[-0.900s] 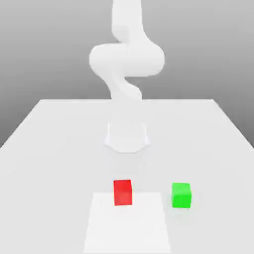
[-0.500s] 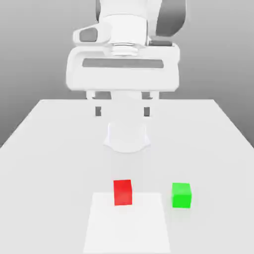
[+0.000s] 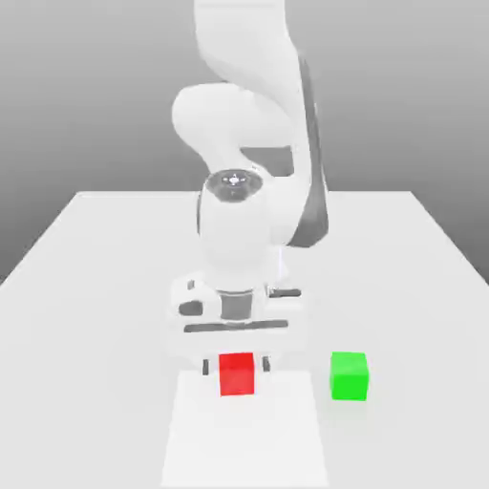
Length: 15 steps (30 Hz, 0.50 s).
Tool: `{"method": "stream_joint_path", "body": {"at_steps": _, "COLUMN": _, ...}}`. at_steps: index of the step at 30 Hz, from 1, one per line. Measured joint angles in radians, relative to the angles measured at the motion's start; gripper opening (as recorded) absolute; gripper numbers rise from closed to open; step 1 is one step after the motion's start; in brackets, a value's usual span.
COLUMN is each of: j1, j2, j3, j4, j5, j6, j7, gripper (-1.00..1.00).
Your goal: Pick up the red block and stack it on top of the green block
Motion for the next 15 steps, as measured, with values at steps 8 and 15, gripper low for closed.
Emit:
{"method": "stream_joint_path", "body": {"at_steps": 8, "j1": -0.003, "j2": -0.115, "j3": -0.005, "j4": -0.016, "j5": -0.024, "j6": -0.099, "j7": 0.018, "gripper": -1.00}}
{"method": "stream_joint_path", "body": {"at_steps": 15, "j1": 0.039, "j2": -0.289, "j3": 0.009, "j4": -0.029, "j5": -0.031, "j6": -0.261, "j7": -0.057, "gripper": -1.00}}
